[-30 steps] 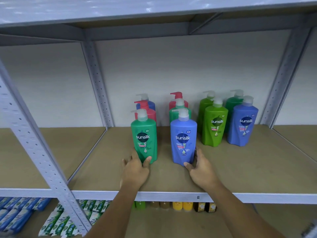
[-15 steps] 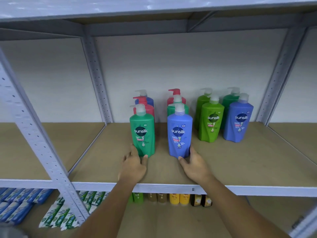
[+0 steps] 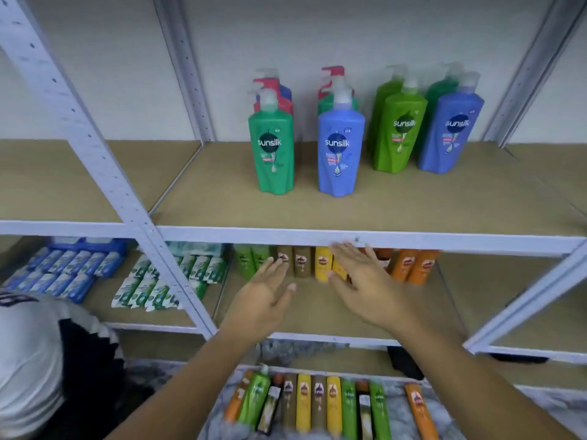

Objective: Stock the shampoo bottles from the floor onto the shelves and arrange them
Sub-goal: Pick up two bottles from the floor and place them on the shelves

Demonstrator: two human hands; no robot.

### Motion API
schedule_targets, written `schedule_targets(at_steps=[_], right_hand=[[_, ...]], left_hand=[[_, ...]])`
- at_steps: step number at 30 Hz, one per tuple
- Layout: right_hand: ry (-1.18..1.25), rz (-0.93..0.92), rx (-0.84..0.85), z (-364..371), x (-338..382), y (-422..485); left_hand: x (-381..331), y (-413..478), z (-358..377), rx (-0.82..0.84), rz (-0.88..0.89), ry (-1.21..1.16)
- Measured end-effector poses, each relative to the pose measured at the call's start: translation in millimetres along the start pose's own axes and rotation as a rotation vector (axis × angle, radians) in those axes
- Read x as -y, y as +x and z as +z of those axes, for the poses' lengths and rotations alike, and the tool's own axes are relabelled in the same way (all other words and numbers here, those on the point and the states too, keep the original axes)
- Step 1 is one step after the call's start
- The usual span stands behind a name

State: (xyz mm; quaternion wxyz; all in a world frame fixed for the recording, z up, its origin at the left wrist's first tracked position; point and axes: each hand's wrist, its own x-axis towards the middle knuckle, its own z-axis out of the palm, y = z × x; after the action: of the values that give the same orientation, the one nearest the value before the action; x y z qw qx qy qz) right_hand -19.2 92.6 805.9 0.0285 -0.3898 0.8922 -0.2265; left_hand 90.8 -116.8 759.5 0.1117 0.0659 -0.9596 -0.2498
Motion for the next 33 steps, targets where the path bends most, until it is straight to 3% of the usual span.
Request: schedule_targets(at_steps=[11, 17, 27, 33], right_hand=[[0.042, 0.185, 0.534, 158, -21, -147], [0.063, 0.270, 0.671, 192, -26, -180], [0.123, 0.213, 0.810, 216, -51, -188], [0.112, 0.154, 0.902, 231, -61, -145]], left_hand=[[40, -155, 102, 0.534, -0.400, -0.111], [59, -199, 122, 0.707, -0.589, -0.142], [53, -218, 138, 0.644, -0.724, -0.091], [59, -221, 147, 0.599, -0.750, -0.061]])
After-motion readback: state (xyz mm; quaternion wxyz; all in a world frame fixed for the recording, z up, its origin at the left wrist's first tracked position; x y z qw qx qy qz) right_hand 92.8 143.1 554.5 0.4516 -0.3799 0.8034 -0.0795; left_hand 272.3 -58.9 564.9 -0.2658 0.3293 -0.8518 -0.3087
